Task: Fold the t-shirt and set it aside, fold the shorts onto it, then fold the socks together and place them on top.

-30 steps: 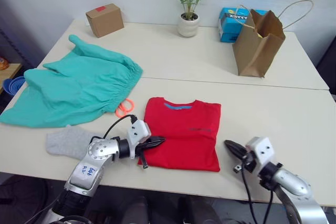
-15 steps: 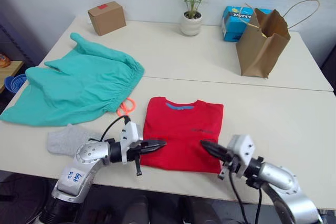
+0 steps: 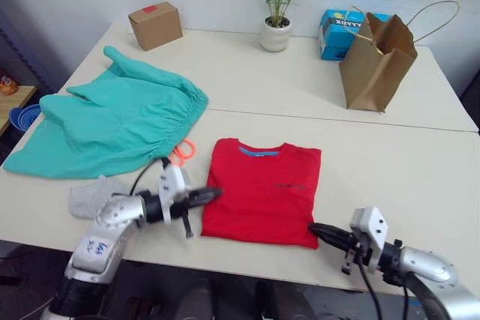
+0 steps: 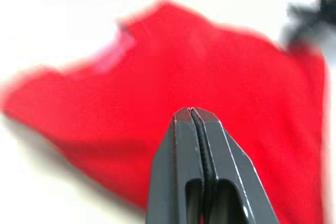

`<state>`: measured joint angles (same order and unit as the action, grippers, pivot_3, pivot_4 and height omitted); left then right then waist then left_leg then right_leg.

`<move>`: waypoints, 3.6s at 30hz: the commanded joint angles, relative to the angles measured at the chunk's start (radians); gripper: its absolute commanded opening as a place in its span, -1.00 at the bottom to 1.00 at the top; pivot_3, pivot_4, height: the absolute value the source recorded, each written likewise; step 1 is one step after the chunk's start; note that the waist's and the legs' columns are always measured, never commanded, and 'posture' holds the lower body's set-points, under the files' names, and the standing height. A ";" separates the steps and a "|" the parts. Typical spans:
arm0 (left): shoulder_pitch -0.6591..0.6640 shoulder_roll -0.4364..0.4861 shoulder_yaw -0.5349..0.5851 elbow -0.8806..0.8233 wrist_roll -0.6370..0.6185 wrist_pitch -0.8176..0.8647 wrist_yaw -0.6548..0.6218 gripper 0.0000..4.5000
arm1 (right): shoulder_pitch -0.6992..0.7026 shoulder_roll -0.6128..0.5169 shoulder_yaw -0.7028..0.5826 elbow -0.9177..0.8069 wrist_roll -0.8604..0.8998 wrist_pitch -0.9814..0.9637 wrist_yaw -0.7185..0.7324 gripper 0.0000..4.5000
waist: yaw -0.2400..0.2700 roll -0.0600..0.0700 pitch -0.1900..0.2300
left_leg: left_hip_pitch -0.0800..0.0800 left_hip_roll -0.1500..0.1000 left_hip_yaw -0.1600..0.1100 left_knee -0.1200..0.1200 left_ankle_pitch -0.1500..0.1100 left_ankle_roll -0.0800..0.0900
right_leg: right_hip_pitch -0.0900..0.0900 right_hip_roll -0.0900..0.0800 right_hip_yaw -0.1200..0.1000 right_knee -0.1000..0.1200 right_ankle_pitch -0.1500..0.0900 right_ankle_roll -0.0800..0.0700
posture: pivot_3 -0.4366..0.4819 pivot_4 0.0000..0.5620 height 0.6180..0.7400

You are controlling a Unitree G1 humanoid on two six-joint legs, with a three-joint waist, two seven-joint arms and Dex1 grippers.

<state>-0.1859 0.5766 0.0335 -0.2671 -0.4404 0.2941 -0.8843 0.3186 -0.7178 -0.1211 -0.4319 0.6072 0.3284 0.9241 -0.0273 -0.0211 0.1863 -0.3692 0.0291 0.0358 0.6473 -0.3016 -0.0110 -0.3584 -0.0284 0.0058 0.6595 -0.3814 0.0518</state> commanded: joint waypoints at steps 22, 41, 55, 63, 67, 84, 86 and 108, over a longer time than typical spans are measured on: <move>0.210 0.170 0.226 -0.160 -0.263 -0.066 -0.342 0.99 | -0.642 0.043 0.006 0.364 0.495 1.132 -0.322 1.00 | -0.024 -0.002 0.000 | -0.002 0.001 0.000 -0.001 0.000 0.001 | -0.002 0.001 0.000 -0.002 0.000 0.000 | -0.05 -0.47 1.00; 0.185 0.155 0.153 -0.137 -0.202 -0.089 -0.302 1.00 | -0.670 0.103 0.014 0.354 0.304 1.160 -0.429 -0.70 | -0.035 -0.006 -0.003 | -0.001 0.001 0.000 -0.009 0.000 0.000 | -0.002 0.000 0.000 -0.006 0.001 -0.002 | -0.05 -0.47 1.00; 0.095 0.100 0.079 -0.037 -0.194 -0.094 -0.339 1.00 | -0.422 -0.205 -0.217 0.480 0.197 0.949 -0.334 -0.98 | 0.028 -0.005 -0.003 | -0.004 -0.010 0.000 -0.011 0.001 0.012 | 0.001 -0.013 -0.002 -0.017 0.005 0.006 | -0.05 -0.47 1.00; 0.075 0.108 0.072 0.007 -0.192 -0.101 -0.382 1.00 | -0.356 -0.450 -0.226 0.822 0.008 0.628 -0.128 -0.98 | 0.023 -0.004 -0.003 | -0.007 -0.019 0.001 -0.014 0.002 0.024 | 0.007 -0.025 -0.004 -0.036 0.011 0.016 | -0.05 -0.47 1.00; 0.063 0.114 0.066 0.022 -0.190 -0.099 -0.406 1.00 | -0.471 -0.502 -0.117 1.023 -0.140 0.451 -0.044 -0.98 | 0.012 0.000 -0.002 | -0.008 -0.019 0.003 -0.016 0.002 0.023 | 0.005 -0.025 -0.004 -0.036 0.011 0.016 | -0.05 -0.47 1.00; 0.059 0.120 0.071 0.025 -0.183 -0.100 -0.402 1.00 | -0.611 -0.505 -0.115 1.169 -0.241 0.486 0.098 -0.41 | 0.000 0.004 0.000 | -0.008 -0.017 0.002 -0.015 0.006 0.020 | 0.003 -0.022 -0.004 -0.029 0.011 0.017 | -0.05 -0.47 1.00; 0.046 0.121 0.067 0.037 -0.182 -0.100 -0.409 1.00 | -0.562 -0.520 -0.158 1.125 -0.233 0.500 0.098 -0.14 | 0.001 0.004 0.000 | -0.008 -0.017 0.002 -0.015 0.006 0.020 | 0.003 -0.022 -0.004 -0.029 0.011 0.017 | -0.05 -0.47 1.00; -0.031 0.168 0.154 0.203 -0.137 -0.147 -0.412 1.00 | -0.578 -0.250 -0.243 0.250 -0.078 0.168 0.146 0.99 | -0.017 0.012 0.005 | -0.007 -0.014 0.006 -0.013 0.010 0.012 | -0.001 -0.016 0.000 -0.021 0.012 0.018 | -0.05 -0.47 1.00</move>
<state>-0.2297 0.7260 0.1506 -0.0552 -0.5812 0.1641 -1.3021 -0.2503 -0.9924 -0.3863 -0.1069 0.5129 0.5017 1.1121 -0.0439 -0.0088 0.1909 -0.3762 0.0149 0.0414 0.6342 -0.2913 0.0014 -0.3597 -0.0453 0.0061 0.6386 -0.3696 0.0700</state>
